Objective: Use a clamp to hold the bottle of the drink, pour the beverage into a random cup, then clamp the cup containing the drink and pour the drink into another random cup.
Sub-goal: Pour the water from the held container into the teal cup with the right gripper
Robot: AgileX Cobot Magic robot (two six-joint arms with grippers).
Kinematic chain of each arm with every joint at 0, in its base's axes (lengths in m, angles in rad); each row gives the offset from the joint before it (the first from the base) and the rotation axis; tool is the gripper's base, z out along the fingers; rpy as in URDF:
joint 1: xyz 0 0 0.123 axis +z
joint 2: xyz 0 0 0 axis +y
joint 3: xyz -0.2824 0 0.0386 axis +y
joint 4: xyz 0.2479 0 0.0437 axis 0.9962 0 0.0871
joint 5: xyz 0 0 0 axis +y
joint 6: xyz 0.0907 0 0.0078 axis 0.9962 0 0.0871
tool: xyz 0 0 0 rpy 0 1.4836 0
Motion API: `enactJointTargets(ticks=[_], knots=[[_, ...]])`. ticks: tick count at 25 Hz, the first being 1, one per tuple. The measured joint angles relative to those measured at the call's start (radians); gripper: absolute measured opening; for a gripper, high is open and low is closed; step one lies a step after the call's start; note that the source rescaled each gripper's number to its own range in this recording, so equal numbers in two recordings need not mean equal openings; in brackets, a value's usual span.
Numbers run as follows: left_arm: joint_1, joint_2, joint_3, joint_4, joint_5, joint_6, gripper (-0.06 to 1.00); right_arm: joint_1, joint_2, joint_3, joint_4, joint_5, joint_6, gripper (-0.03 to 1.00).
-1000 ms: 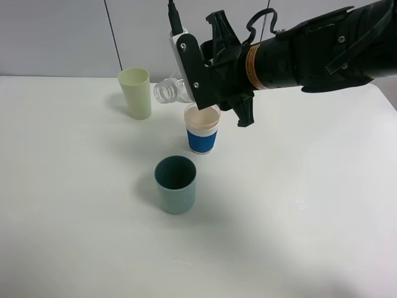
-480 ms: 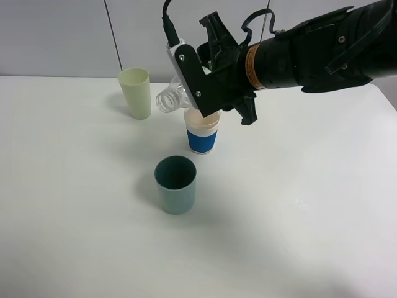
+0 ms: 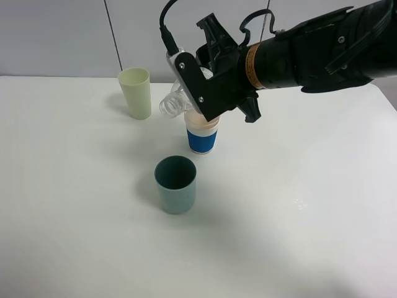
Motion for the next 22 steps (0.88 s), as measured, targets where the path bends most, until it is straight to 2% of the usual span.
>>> enactJointTargets(ticks=[5, 12, 22], knots=[[0.0, 0.0, 0.0, 0.0, 0.0, 0.0, 1.0, 0.019, 0.009, 0.0, 0.0, 0.074, -0.005, 0.02], [0.0, 0.0, 0.0, 0.0, 0.0, 0.0, 1.0, 0.042, 0.028, 0.0, 0.0, 0.09, -0.016, 0.02], [0.0, 0.0, 0.0, 0.0, 0.0, 0.0, 1.0, 0.042, 0.028, 0.0, 0.0, 0.096, -0.094, 0.02]])
